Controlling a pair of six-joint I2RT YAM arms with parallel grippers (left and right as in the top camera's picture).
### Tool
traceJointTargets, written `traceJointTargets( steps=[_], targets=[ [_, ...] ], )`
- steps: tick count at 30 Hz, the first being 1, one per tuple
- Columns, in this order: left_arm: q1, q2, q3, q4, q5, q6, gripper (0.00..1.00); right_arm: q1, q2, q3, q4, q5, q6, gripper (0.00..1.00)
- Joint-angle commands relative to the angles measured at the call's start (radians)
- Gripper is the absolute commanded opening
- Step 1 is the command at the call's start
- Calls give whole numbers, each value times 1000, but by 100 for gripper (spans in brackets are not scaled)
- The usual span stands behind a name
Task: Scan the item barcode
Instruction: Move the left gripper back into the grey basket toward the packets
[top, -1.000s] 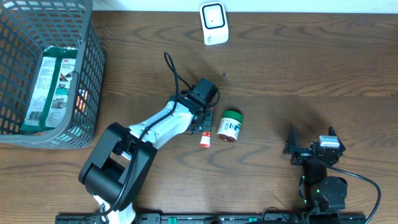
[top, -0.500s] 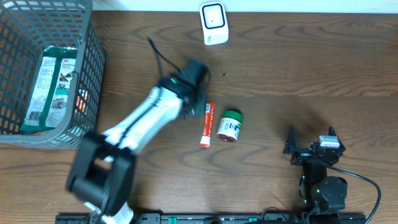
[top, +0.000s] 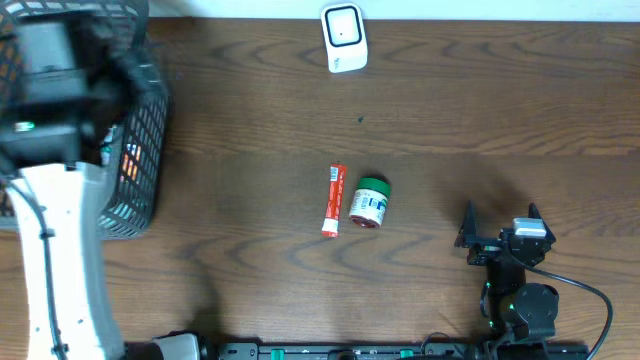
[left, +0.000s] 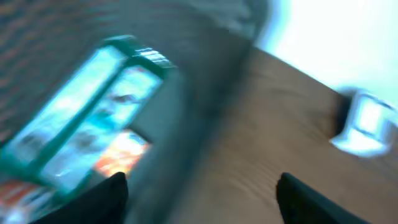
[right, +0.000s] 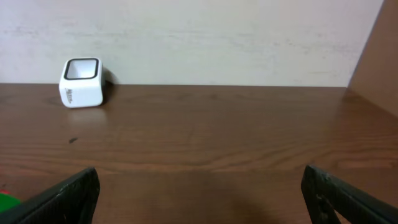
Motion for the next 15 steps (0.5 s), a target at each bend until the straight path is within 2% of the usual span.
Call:
traceJointTargets(
  steps=[1, 7, 11, 15],
  targets=[
    [165, 33, -24, -30, -11, -11, 81, -13, -1, -1, -2, 13, 13, 99],
    [331, 108, -80, -37, -11, -164, 84, -13, -1, -1, -2, 13, 13, 99],
    [364, 171, -103, -67, -11, -224, 84, -13, -1, -1, -2, 13, 13, 99],
    [366, 238, -128, -99, -11, -377, 84, -13, -1, -1, -2, 13, 13, 99]
  ],
)
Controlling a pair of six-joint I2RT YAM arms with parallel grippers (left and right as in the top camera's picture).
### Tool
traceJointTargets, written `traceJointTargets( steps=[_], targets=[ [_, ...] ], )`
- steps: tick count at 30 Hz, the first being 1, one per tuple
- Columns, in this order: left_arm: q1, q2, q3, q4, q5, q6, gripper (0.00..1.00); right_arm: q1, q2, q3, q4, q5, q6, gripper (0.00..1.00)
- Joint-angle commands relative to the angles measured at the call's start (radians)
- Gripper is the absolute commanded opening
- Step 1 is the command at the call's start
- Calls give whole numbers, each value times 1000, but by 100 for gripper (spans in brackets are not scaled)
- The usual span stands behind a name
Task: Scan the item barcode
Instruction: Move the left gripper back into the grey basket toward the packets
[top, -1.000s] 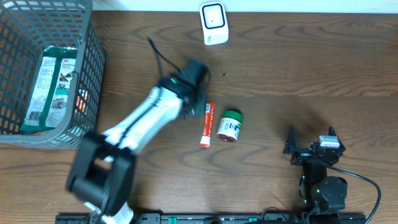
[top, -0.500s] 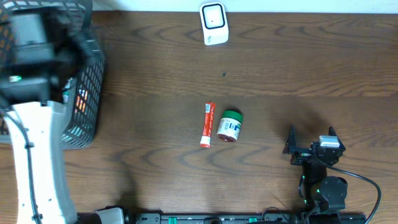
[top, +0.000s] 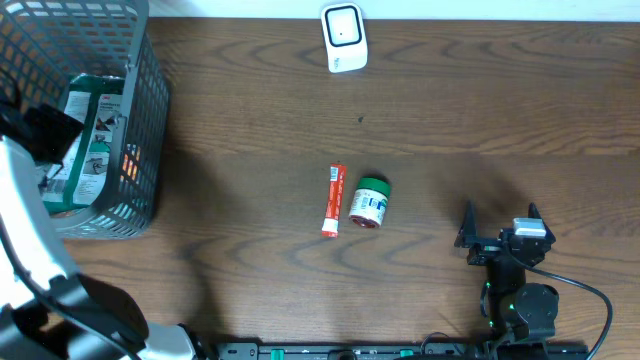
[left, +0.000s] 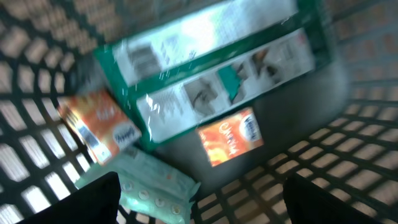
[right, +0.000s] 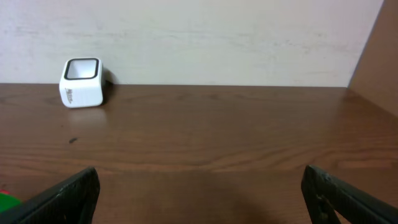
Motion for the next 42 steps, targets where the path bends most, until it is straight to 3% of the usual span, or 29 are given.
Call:
traceJointTargets(
  steps=[1, 9, 13, 25, 42],
  targets=[
    [1, 63, -26, -31, -6, -200, 85, -13, 0, -1, -2, 13, 14, 99],
    [0, 140, -35, -171, -51, -541, 88, -13, 0, -1, -2, 13, 13, 99],
    [-7, 140, -36, -212, -85, -652, 89, -13, 0, -1, -2, 13, 13, 99],
    [-90, 140, -63, -212, -148, -755, 91, -13, 0, -1, -2, 13, 13, 99],
    [-115, 141, -159, -105, -197, -776, 92, -13, 0, -1, -2, 13, 14, 99]
  ],
)
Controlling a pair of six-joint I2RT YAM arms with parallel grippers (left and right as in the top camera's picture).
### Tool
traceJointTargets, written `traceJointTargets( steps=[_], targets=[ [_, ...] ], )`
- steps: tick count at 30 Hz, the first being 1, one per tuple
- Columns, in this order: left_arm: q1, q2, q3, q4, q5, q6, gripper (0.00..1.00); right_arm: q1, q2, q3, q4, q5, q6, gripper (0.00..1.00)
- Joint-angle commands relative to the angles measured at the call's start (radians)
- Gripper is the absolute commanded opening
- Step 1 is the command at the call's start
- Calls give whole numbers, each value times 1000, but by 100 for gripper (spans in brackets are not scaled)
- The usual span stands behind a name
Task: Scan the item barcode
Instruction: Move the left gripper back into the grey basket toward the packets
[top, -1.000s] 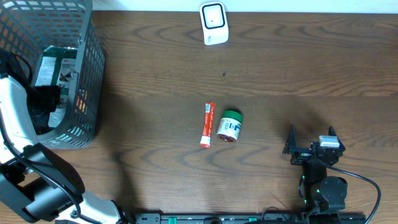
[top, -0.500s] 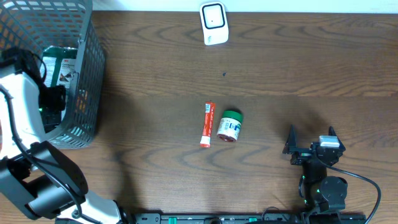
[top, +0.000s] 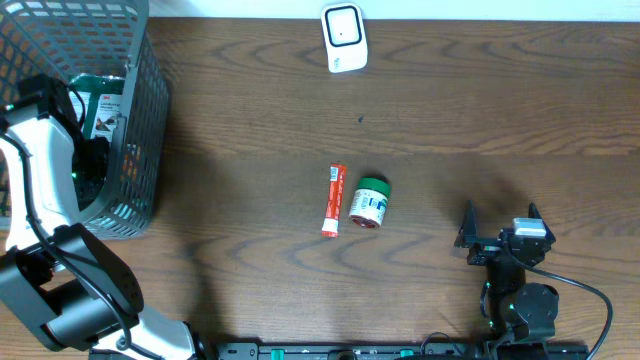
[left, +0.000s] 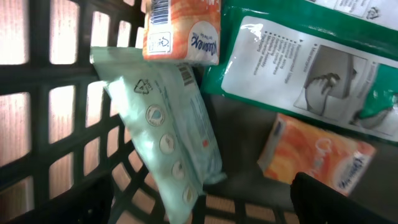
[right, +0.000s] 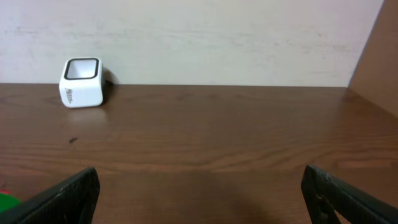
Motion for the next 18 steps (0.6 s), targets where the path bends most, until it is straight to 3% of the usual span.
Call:
traceJointTargets(
  steps=[1, 15, 18],
  targets=[
    [-3, 9, -57, 42, -26, -21, 91, -13, 0, -1, -2, 13, 14, 99],
    [-3, 9, -204, 205, -26, -21, 91, -13, 0, -1, -2, 13, 14, 99],
    [-3, 9, -211, 230, -25, -21, 87, -13, 0, -1, -2, 13, 14, 99]
  ],
)
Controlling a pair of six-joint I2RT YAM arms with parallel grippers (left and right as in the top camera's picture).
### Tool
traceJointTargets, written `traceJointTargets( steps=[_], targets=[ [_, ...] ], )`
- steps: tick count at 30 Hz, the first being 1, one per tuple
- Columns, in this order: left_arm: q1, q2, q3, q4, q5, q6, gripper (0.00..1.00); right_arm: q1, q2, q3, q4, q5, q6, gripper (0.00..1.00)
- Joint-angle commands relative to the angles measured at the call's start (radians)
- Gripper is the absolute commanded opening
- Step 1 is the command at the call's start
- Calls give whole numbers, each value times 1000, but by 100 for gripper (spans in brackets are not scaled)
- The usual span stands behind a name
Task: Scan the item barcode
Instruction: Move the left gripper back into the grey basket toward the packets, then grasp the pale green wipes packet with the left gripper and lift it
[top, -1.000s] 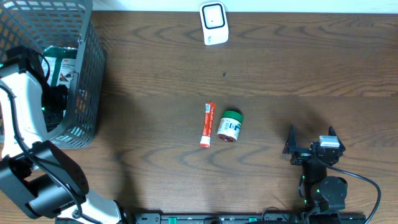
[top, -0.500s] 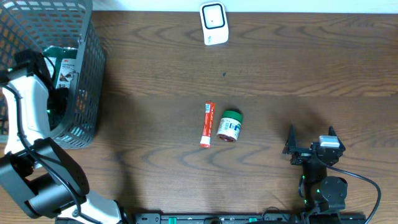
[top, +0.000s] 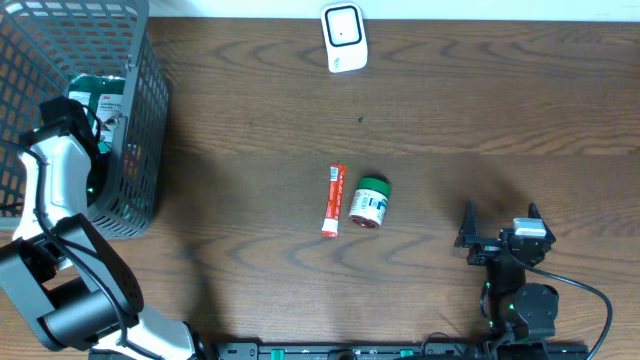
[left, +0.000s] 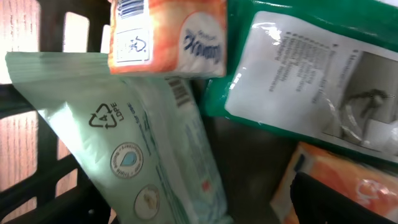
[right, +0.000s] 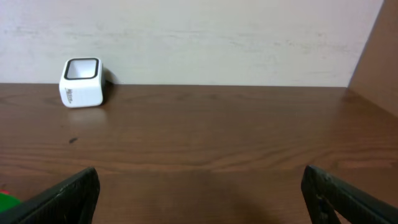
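My left gripper (left: 199, 208) is open, down inside the grey mesh basket (top: 142, 150), just above a pale green wipes pack (left: 143, 155) that lies between its fingers. An orange tissue pack (left: 168, 37) lies at the top of that view. A green-and-white package (left: 311, 81) lies to the right, with a second orange pack (left: 317, 180) below it. The white barcode scanner (top: 343, 38) stands at the table's far edge and also shows in the right wrist view (right: 81, 81). My right gripper (top: 500, 228) rests open and holds nothing at the front right.
A red tube (top: 332, 200) and a green-lidded jar (top: 369, 203) lie side by side mid-table. My left arm (top: 48, 190) reaches into the basket from the table's left edge. The basket walls close in around the left gripper.
My left gripper is now closer to the pale green wipes pack, which fills more of the left wrist view. The right arm and the things on the table have not moved.
My left arm was first over the basket's rim. It then looked down on the packs from high up inside the basket. Later it was low over the pale green pack and now sits closer still, open throughout. The right arm stayed still.
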Motion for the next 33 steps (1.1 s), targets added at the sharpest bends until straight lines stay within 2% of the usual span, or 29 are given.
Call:
traceJointTargets(
  steps=[1, 6, 8, 11, 12, 16, 17, 19, 25, 33],
  targets=[
    [-3, 7, -17, 14, -9, -16, 86, -13, 0, -1, -2, 13, 14, 99],
    [-3, 3, -16, 40, -10, -16, 85, -13, 0, -1, -2, 13, 14, 99],
    [-3, 3, -16, 38, -10, -15, 78, -13, 0, -1, -2, 13, 14, 99],
    [-3, 3, -16, 38, -6, 14, 51, -13, 0, -1, -2, 13, 14, 99],
    [-3, 3, -16, 39, 0, 32, 38, -13, 0, -1, -2, 13, 14, 99],
    [-3, -18, -14, 33, 2, 34, 23, -13, 0, -1, -2, 13, 14, 99],
    [-3, -29, -10, 30, 2, 34, 15, -13, 0, -1, -2, 13, 14, 99],
    [-3, -58, -2, 26, 2, 33, 8, -13, 0, -1, -2, 13, 14, 99],
    [-3, -200, 3, 43, 2, 33, 7, -13, 0, -1, -2, 13, 14, 99],
    [-3, -465, 3, 158, 24, 34, 7, -13, 0, -1, -2, 13, 14, 99]
  ],
)
